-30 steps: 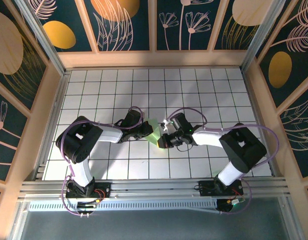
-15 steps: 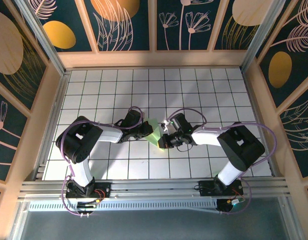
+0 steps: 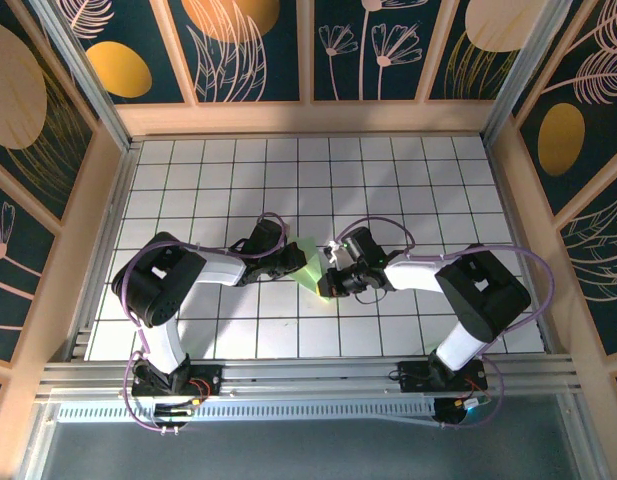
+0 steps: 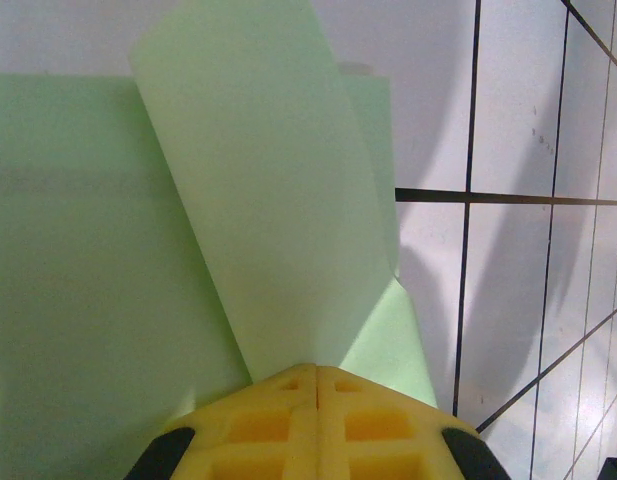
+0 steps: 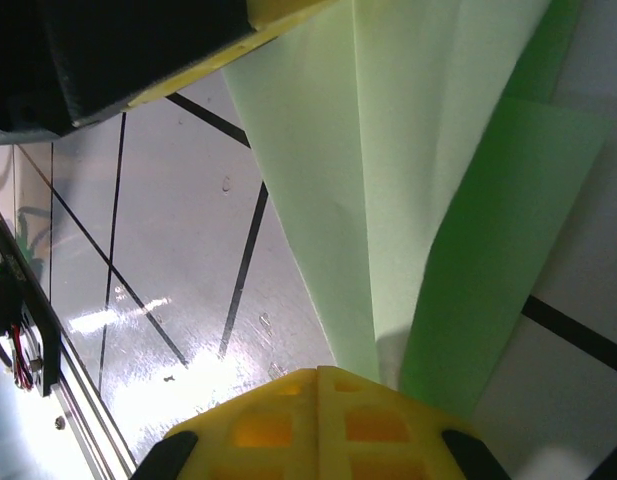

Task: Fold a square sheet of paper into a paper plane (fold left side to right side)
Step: Fourth fold the wing at the center of the table.

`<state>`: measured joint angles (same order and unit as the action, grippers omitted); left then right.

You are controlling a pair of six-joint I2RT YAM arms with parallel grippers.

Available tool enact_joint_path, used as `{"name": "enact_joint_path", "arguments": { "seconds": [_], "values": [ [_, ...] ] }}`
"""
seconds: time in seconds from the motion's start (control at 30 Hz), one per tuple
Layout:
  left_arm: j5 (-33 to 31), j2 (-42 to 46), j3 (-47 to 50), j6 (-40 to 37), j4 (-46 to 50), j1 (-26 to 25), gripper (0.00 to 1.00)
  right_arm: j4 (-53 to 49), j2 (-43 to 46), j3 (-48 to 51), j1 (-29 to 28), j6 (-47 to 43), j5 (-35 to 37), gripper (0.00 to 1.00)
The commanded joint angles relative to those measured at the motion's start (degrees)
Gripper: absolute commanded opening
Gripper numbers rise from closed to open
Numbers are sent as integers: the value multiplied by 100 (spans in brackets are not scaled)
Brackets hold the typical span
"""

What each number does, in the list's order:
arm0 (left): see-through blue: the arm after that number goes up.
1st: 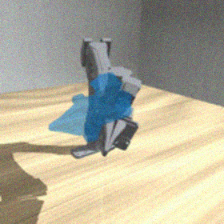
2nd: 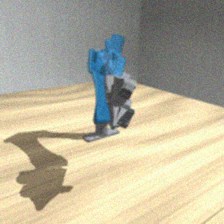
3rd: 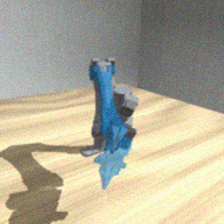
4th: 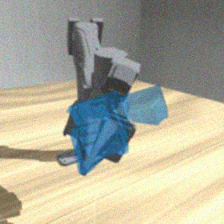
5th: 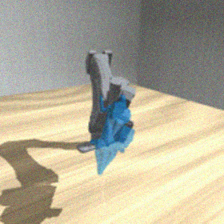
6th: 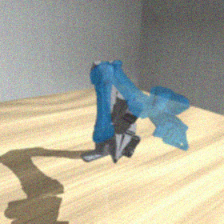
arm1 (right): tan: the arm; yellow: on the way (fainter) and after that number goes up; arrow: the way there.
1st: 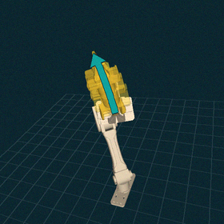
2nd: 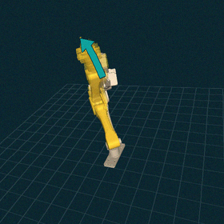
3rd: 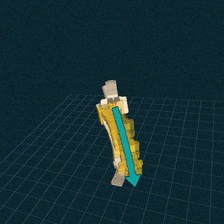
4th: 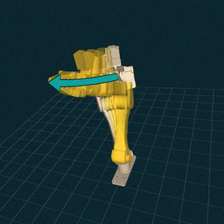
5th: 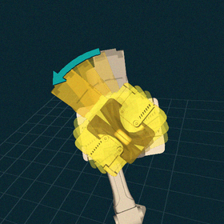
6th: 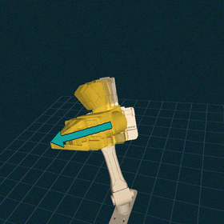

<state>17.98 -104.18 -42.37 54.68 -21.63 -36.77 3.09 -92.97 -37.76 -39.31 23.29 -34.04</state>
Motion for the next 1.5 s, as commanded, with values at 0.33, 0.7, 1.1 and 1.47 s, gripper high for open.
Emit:
{"name": "enact_joint_path", "arguments": {
  "seconds": [0.33,0.7,1.1,1.47],
  "values": [
    [-312,-142,52,-46,653,17,0,-175,43,93,85,9,197,4],
    [-311,-146,46,-58,662,17,0,-169,8,137,90,9,148,4],
    [-330,-146,53,-54,669,19,0,-193,-14,212,95,35,161,4],
    [-347,-172,46,-48,674,16,0,-241,54,320,90,61,127,4]
  ]
}}
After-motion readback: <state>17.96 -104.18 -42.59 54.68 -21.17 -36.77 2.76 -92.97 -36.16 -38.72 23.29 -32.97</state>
